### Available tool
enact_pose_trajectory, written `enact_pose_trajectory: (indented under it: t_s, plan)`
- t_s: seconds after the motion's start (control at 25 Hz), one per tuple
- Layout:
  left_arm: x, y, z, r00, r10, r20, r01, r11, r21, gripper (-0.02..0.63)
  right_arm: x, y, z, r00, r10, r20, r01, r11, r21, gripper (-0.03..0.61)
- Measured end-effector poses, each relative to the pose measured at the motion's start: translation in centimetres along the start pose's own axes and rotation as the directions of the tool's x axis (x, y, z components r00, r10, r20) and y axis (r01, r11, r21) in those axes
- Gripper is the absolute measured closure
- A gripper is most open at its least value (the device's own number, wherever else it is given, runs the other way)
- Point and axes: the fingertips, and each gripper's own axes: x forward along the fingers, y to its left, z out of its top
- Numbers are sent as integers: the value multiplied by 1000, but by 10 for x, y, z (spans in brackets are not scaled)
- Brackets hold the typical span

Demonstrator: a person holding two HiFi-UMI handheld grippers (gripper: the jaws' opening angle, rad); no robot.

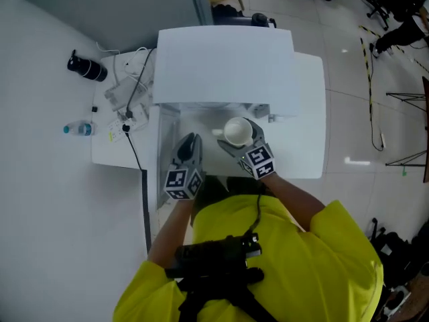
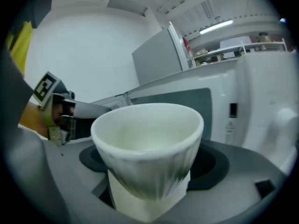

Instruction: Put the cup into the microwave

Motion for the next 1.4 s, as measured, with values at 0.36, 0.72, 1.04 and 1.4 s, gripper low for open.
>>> enact_pose_trajectory:
  t_s: [0.36,0.72,1.04,1.4]
  plan:
    - [9,24,-13,999,2,-41,-3,999,-33,574,125,-55,24,989,-139,46,143,984,-107,95]
    - [21,30,-6,998,-10,-57,8,999,-38,574,161,-73,40,984,-166,61,173,976,-132,95]
    - [23,29,-12,995,-37,-88,32,998,-61,574,163,-100,50,962,-258,89,266,959,-93,92]
    - [18,27,-7,991,-86,-105,78,994,-75,574,134,-85,28,954,-292,68,294,956,-16,64]
